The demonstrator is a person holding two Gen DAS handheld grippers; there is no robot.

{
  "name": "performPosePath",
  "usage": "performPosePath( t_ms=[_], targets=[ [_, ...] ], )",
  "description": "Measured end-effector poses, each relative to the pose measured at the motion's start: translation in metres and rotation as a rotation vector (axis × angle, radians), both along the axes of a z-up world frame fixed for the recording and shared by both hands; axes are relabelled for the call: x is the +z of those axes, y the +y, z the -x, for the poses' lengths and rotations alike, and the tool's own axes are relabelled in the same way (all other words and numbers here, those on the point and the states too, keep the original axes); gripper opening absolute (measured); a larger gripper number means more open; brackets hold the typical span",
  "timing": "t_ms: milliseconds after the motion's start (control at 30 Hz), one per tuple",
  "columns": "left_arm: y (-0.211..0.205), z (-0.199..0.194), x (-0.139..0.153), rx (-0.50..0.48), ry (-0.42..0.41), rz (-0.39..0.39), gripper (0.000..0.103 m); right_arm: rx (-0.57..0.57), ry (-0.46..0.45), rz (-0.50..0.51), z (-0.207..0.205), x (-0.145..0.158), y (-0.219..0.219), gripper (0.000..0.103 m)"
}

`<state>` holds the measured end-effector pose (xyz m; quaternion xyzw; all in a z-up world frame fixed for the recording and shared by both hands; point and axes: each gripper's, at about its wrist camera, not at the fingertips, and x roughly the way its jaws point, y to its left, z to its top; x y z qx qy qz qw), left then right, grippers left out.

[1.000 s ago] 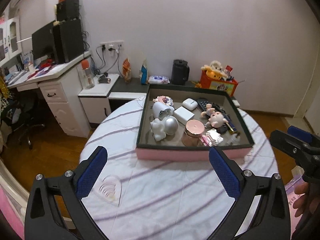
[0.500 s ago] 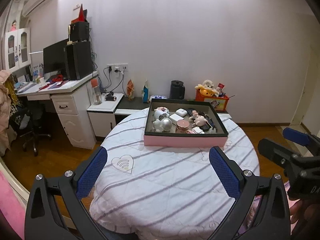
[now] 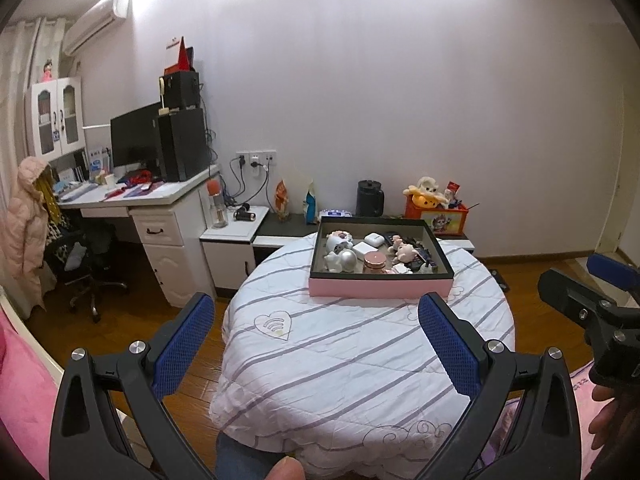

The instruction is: Organize rigid objects

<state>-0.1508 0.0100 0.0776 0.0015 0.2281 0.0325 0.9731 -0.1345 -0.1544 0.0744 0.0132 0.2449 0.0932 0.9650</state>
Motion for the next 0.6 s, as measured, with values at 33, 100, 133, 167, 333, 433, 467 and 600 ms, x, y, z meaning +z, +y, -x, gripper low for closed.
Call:
performPosePath(
  t_ms=[33,100,133,167,333,433,467,600],
  targets=[
    [-0.001,0.0015,0.0011,0.003,0.001,-0.005,0.103,-0.001,-0.001,0.001,0.0015,0.0005,-0.0005,0.103],
    [-0.0038,0.0031,0.0022,0.002,-0.001,-0.007,0.103,-0.003,-0.006,0.001,0.0049,0.0012,-0.0005,0.103],
    [-0.0047,0.0036,0.003,-0.002,-0.002,-0.004,0.103,-0.001,-0.005,-0.002,0.0054,0.0013,-0.001,0.103],
    [-0.0056,0.0036,0.0036,-0.006,-0.001,0.0,0.103,-0.002,-0.005,-0.002,0.0052,0.0007,-0.0013,0.103],
    [-0.0071,0.0051,0.0056,-0.015,0.001,0.014,0.103,-0.013,-0.004,-0.005,0.007,-0.0015,-0.0045,0.103],
    [-0.008,0.0033,0.0049,-0.018,0.009,0.017,0.103,-0.02,0.0,-0.005,0.0072,-0.0033,-0.006,0.103],
    [-0.0078,0.0029,0.0045,-0.02,0.013,0.017,0.103,-0.022,0.001,-0.005,0.0071,-0.0037,-0.0066,0.103],
    [-0.0091,0.0021,0.0024,-0.043,0.027,0.019,0.103,-0.026,0.008,-0.006,0.0067,-0.0058,-0.0074,0.103]
  ],
)
